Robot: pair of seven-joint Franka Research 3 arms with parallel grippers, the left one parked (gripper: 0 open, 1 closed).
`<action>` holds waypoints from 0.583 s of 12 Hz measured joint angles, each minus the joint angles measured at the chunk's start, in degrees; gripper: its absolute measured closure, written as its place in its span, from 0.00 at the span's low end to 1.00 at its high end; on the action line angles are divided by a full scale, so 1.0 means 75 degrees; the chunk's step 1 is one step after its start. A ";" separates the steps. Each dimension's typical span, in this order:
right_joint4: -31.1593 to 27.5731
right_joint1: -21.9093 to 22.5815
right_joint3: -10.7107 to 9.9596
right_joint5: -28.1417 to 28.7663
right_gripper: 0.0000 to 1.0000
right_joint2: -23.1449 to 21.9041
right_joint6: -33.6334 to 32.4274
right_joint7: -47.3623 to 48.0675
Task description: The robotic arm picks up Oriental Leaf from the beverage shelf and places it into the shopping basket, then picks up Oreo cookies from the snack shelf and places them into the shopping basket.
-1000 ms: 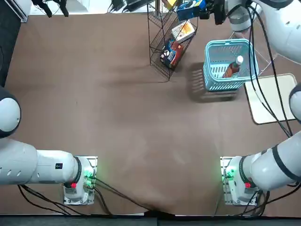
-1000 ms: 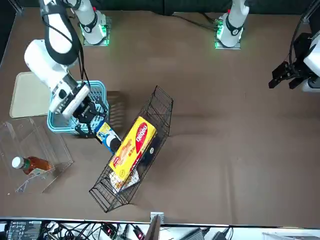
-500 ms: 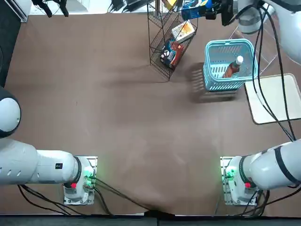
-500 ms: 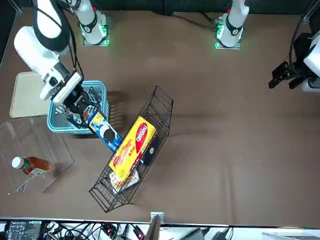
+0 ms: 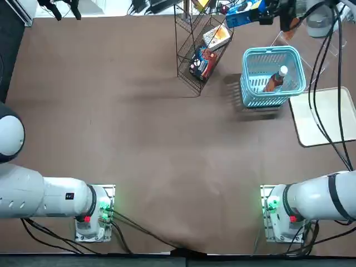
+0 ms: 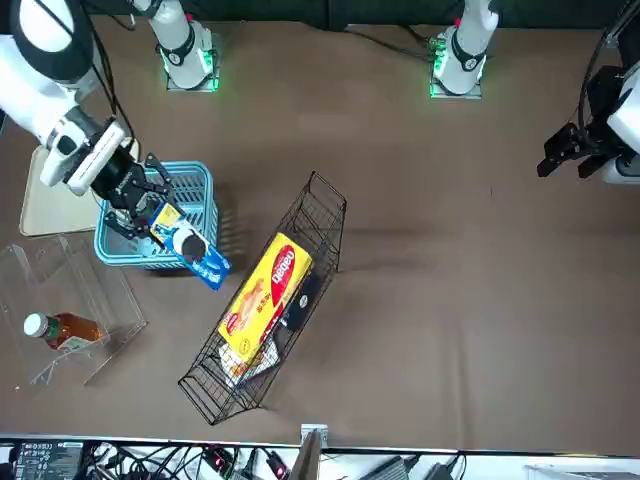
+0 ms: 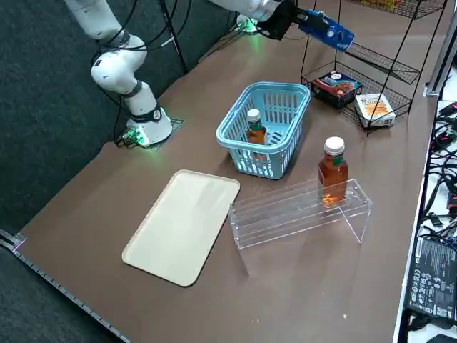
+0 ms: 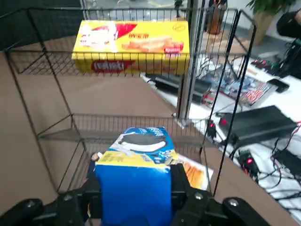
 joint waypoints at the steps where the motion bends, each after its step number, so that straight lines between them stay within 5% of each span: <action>1: 0.0004 -0.0152 -0.0001 -0.0360 0.39 -0.0039 -0.0222 0.0222; 7: 0.0315 -0.0961 -0.0002 -0.2245 0.39 -0.0364 -0.1676 0.1416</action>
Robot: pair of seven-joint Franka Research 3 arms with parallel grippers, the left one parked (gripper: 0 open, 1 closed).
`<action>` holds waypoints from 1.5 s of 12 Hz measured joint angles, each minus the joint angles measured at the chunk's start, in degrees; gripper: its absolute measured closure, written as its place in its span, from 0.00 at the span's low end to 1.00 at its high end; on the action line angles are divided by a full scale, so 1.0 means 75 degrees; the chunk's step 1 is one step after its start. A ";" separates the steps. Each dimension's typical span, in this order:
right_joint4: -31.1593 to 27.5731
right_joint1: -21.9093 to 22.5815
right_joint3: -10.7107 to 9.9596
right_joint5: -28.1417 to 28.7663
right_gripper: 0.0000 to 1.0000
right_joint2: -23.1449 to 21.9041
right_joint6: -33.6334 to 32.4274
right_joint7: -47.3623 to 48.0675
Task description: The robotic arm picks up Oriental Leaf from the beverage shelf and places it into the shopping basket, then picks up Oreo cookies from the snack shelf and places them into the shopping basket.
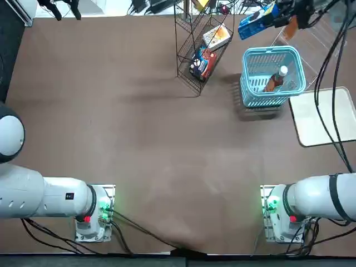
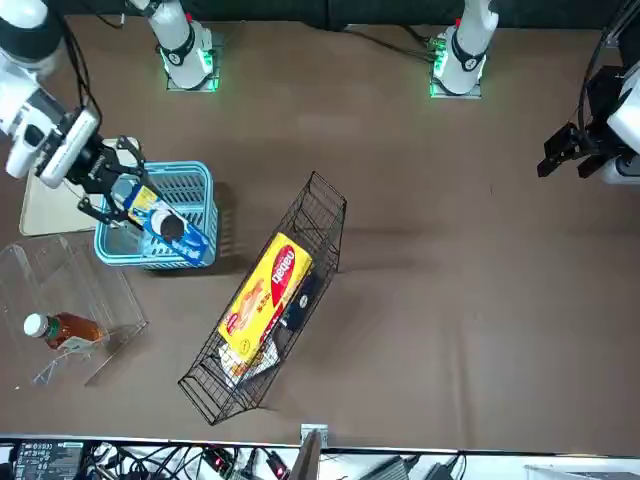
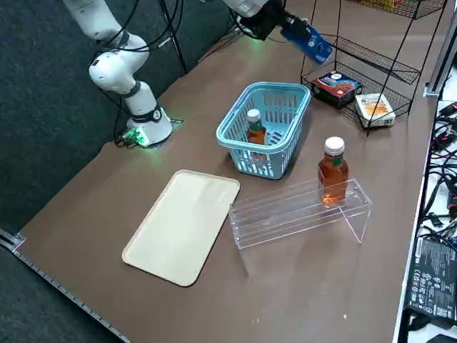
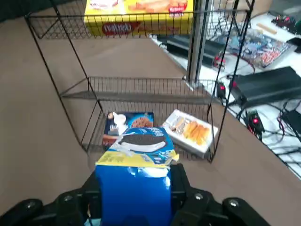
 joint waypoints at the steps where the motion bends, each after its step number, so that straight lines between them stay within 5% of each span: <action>1: 0.0099 -0.0156 -0.0001 -0.0227 0.39 -0.0025 -0.0229 0.0086; 5: 0.0554 -0.0464 -0.0003 -0.1207 0.39 -0.0040 -0.0953 0.0907; 11: 0.1349 -0.0459 0.0145 -0.3149 0.39 -0.0043 -0.1753 0.3947; 18: 0.1643 -0.0443 0.1022 -0.5200 0.39 -0.0037 -0.2587 0.8655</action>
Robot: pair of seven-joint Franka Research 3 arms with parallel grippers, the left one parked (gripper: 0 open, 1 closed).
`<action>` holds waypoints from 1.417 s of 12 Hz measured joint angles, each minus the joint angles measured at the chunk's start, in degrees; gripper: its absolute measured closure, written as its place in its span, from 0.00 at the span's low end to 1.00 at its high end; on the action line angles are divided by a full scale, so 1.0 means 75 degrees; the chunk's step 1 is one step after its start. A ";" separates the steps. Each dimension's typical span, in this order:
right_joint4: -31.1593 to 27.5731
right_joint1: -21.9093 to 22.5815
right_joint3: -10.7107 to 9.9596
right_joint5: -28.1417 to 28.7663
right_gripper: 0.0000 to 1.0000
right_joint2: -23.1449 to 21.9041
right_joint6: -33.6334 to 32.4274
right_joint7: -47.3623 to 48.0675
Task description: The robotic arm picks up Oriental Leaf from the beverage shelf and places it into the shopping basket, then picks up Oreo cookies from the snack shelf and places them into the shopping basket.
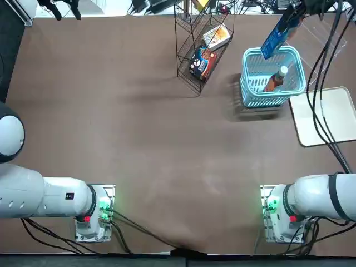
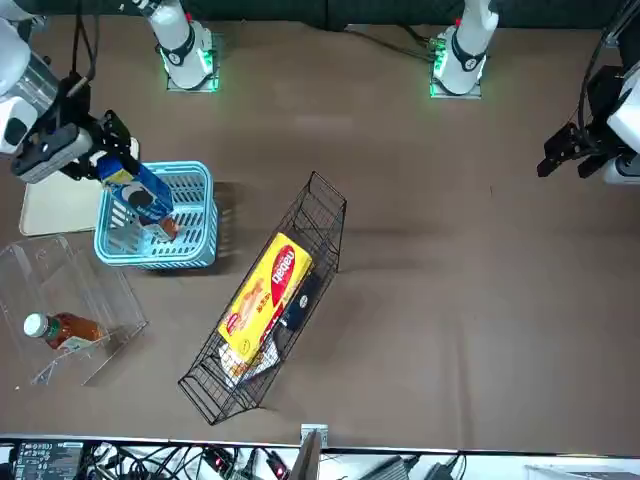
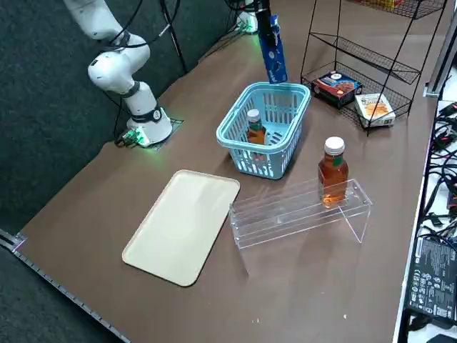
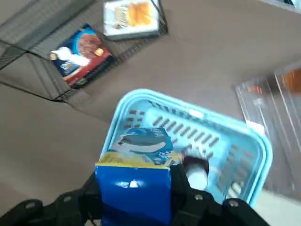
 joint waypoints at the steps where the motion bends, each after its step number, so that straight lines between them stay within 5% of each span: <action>1: -0.0003 0.0000 0.0073 -0.0234 0.39 0.0008 -0.0129 0.0526; 9: -0.0243 0.0052 0.0400 -0.1081 0.39 0.0458 -0.0265 0.2659; 17: -0.1584 0.0322 0.0431 -0.1313 0.39 0.0860 0.1400 0.3332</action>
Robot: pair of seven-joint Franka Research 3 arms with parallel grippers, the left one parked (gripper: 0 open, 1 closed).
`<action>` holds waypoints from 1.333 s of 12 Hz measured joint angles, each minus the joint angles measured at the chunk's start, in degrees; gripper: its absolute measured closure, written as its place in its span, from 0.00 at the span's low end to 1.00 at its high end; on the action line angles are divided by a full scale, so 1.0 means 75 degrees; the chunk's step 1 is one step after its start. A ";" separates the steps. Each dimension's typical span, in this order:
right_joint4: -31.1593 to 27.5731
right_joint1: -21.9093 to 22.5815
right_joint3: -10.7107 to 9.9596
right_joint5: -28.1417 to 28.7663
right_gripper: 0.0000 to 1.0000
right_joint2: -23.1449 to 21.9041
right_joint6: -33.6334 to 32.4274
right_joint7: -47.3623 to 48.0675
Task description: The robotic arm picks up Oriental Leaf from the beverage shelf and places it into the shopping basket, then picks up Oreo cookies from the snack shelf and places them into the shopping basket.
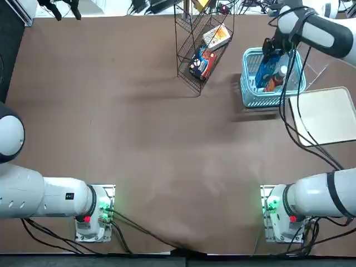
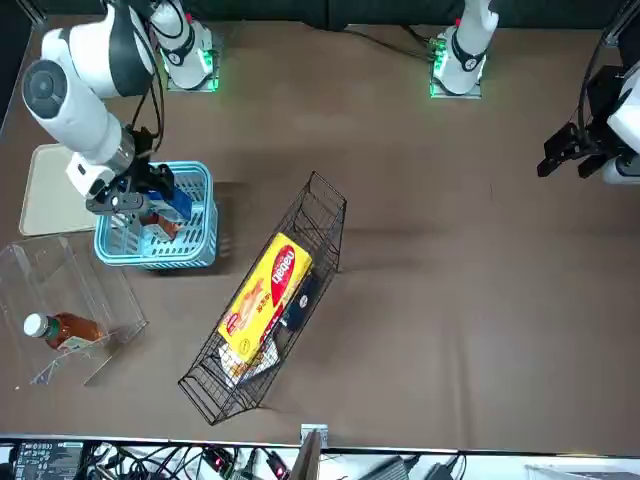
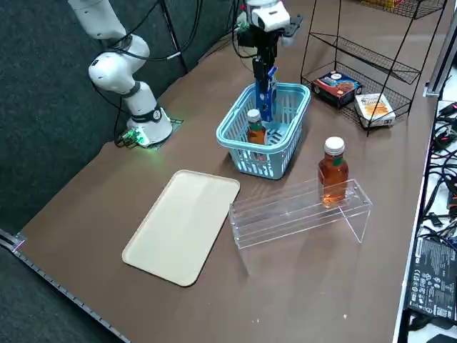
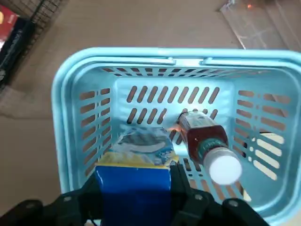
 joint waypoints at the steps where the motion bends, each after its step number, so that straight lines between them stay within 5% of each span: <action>1: -0.0072 0.0005 0.0000 0.0000 0.39 0.0094 0.0147 0.0071; 12: -0.0147 0.0061 0.0000 -0.0201 0.37 0.1435 0.1321 0.0262; 14: -0.0138 0.0062 -0.0002 -0.0202 0.11 0.1493 0.1323 0.0290; 16: -0.0041 0.0060 -0.0006 -0.0203 0.00 0.1519 0.1323 0.0374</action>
